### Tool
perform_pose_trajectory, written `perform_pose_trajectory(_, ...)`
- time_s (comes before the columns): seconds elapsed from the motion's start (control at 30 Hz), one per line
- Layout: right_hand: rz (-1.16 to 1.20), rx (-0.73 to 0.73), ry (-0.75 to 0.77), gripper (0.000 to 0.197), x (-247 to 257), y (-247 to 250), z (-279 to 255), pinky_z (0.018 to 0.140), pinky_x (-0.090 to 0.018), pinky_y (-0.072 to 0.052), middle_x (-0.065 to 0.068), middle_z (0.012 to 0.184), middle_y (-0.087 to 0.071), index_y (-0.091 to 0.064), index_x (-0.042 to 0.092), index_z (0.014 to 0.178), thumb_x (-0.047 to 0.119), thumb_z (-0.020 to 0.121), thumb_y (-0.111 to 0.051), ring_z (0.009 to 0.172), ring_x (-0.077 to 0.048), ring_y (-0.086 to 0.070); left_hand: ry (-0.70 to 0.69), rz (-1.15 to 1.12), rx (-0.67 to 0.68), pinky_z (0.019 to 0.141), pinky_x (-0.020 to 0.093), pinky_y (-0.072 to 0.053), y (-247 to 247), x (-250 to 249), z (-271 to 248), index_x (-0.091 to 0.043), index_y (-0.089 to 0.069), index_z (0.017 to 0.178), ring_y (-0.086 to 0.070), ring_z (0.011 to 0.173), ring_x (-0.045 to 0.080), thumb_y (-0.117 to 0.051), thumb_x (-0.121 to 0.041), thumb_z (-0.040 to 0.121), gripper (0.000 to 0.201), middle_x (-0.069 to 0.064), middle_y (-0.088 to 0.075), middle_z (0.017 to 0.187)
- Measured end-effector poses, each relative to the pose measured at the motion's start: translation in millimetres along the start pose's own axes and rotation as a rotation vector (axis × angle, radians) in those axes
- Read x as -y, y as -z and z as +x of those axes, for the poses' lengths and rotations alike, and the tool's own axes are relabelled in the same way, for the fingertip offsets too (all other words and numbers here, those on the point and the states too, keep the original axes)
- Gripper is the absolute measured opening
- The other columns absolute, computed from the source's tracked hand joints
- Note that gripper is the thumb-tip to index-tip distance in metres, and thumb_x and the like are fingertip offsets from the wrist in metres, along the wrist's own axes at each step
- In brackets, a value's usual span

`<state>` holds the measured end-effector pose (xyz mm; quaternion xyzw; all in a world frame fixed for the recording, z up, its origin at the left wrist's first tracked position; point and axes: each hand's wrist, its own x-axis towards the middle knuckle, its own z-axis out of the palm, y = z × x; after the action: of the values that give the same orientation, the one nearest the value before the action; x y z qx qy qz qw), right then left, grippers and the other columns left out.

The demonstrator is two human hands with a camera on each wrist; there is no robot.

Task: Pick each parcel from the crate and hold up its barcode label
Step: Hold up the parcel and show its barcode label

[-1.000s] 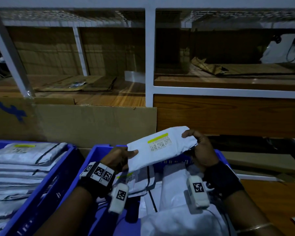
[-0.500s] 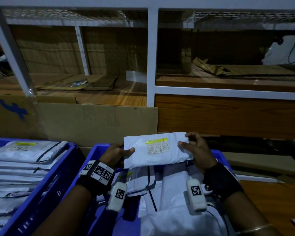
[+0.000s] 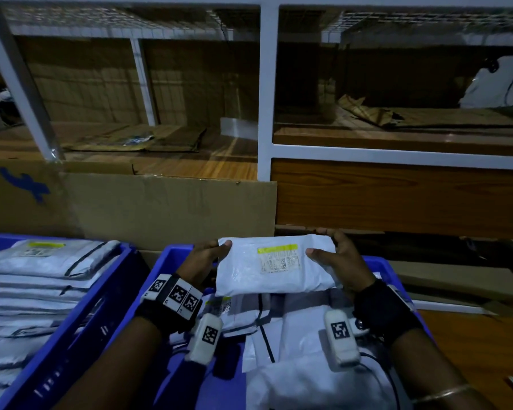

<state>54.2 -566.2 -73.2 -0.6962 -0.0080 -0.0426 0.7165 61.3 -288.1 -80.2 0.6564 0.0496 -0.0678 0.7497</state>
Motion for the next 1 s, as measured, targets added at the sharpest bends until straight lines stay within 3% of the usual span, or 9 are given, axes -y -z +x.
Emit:
perform_pose_trajectory(0.1, -0.048, 0.023, -0.008, 0.028, -2.5, -3.0, -0.2, 0.083, -0.037, -0.055, -0.007, 0.104, -0.070, -0.065, 0.015, 0.106, 0.005, 0.081, -0.075, 0.096, -0.025, -0.066, -0.015, 0.020, -0.027, 0.053, 0.027, -0.048, 2.8, 0.9, 4.5, 0.004, -0.063, 0.084, -0.063, 0.059, 0.026, -0.049, -0.017, 0.100, 0.029, 0.017, -0.064, 0.071)
perform_pose_trajectory(0.2, -0.095, 0.077, -0.002, 0.020, 0.4, -4.8, -5.1, 0.069, -0.023, -0.055, -0.006, 0.094, -0.069, -0.068, 0.010, 0.100, 0.002, 0.082, -0.073, 0.084, -0.019, -0.066, -0.012, 0.020, -0.041, 0.073, 0.042, -0.039, 4.3, 2.2, 5.4, 0.006, -0.059, 0.101, -0.052, 0.083, 0.036, -0.054, -0.020, 0.097, 0.027, 0.025, -0.056, 0.091)
perform_pose_trajectory(0.27, -0.147, 0.099, 0.005, 0.019, 0.7, -3.9, -5.9, 0.066, -0.019, -0.054, -0.005, 0.095, -0.069, -0.068, 0.008, 0.100, 0.001, 0.083, -0.072, 0.083, -0.017, -0.065, -0.007, 0.031, -0.046, 0.070, 0.041, -0.034, 5.5, 5.3, 9.1, 0.000, -0.057, 0.101, -0.045, 0.083, 0.035, -0.058, -0.024, 0.093, 0.025, 0.022, -0.050, 0.092)
perform_pose_trajectory(0.4, -0.151, 0.107, -0.015, 0.017, -4.7, -4.9, -4.4, 0.086, -0.041, -0.052, -0.014, 0.101, -0.069, -0.068, 0.014, 0.093, 0.000, 0.083, -0.071, 0.096, -0.031, -0.065, -0.003, 0.097, -0.058, 0.050, 0.024, -0.031, 3.2, 4.3, 6.0, -0.007, -0.046, 0.071, -0.041, 0.053, 0.020, -0.055, -0.018, 0.094, 0.027, 0.012, -0.043, 0.060)
perform_pose_trajectory(0.47, -0.164, 0.110, -0.025, 0.017, -6.0, -6.1, -5.0, 0.090, -0.046, -0.051, -0.016, 0.104, -0.069, -0.069, 0.015, 0.093, 0.000, 0.084, -0.071, 0.098, -0.033, -0.065, -0.024, 0.123, -0.044, 0.043, 0.020, -0.026, 0.8, 1.9, 3.9, -0.010, -0.039, 0.062, -0.035, 0.044, 0.016, -0.049, -0.007, 0.096, 0.035, 0.006, -0.037, 0.051)
perform_pose_trajectory(0.6, -0.157, 0.110, -0.048, 0.017, -9.9, -6.8, -5.5, 0.093, -0.051, -0.050, -0.022, 0.108, -0.068, -0.069, 0.012, 0.095, -0.002, 0.085, -0.069, 0.100, -0.036, -0.065, -0.059, 0.203, 0.016, 0.038, 0.014, -0.030, 0.3, -3.7, -0.2, -0.005, -0.041, 0.052, -0.043, 0.030, 0.009, -0.051, 0.001, 0.094, 0.043, -0.004, -0.045, 0.033)
perform_pose_trajectory(0.7, -0.133, 0.091, -0.068, 0.017, -14.0, -6.5, -5.5, 0.092, -0.053, -0.050, -0.027, 0.107, -0.068, -0.069, 0.008, 0.096, -0.005, 0.084, -0.068, 0.097, -0.037, -0.065, -0.055, 0.262, 0.020, 0.037, 0.016, -0.025, 5.9, 0.6, 2.8, -0.004, -0.043, 0.053, -0.036, 0.028, 0.010, -0.057, 0.000, 0.091, 0.041, -0.001, -0.041, 0.034)
perform_pose_trajectory(0.8, -0.079, 0.096, -0.087, 0.019, -12.9, -8.8, -8.0, 0.087, -0.045, -0.051, -0.025, 0.102, -0.068, -0.067, 0.003, 0.099, -0.008, 0.085, -0.064, 0.093, -0.035, -0.065, -0.044, 0.254, -0.080, 0.042, 0.017, -0.035, 9.9, 1.7, 5.1, -0.005, -0.051, 0.071, -0.046, 0.035, 0.007, -0.069, 0.004, 0.083, 0.023, 0.004, -0.049, 0.050)
perform_pose_trajectory(1.0, -0.083, 0.088, -0.099, 0.018, -12.1, -22.7, -8.7, 0.072, -0.029, -0.054, -0.016, 0.092, -0.068, -0.065, 0.002, 0.097, -0.012, 0.086, -0.062, 0.081, -0.026, -0.065, -0.021, 0.253, -0.097, 0.057, 0.023, -0.048, 17.5, -0.2, 4.2, -0.013, -0.057, 0.083, -0.063, 0.063, 0.019, -0.083, 0.002, 0.066, 0.034, 0.010, -0.065, 0.076)
